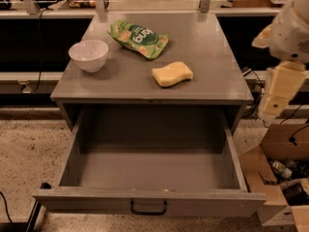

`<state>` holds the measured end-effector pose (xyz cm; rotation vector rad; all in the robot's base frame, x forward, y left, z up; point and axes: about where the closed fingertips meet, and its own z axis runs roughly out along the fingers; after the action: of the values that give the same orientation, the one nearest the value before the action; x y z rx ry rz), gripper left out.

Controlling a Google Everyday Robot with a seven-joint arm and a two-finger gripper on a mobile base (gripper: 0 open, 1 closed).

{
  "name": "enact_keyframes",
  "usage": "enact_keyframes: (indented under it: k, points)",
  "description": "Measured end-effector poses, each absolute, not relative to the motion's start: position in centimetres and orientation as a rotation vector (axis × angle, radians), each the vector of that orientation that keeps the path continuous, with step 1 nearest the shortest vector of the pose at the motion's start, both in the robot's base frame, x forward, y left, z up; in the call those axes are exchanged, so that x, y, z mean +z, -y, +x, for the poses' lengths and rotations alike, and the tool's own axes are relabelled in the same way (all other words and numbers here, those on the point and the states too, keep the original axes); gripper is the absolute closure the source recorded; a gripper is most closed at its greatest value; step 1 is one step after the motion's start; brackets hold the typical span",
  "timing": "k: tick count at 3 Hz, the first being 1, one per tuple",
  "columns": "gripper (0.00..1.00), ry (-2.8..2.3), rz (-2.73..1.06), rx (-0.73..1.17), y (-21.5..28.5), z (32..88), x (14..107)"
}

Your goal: Place sponge into top drawer

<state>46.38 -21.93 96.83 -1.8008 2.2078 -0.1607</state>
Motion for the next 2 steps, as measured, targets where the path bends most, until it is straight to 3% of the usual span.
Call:
enact_keyframes:
  k: [1, 2]
  points:
    - [0.0, -2.135, -1.974, -0.218, 21.2, 52.2, 94.7]
    - [0.0, -1.998, -2.156, -0.184, 17.2, 58.6, 92.1]
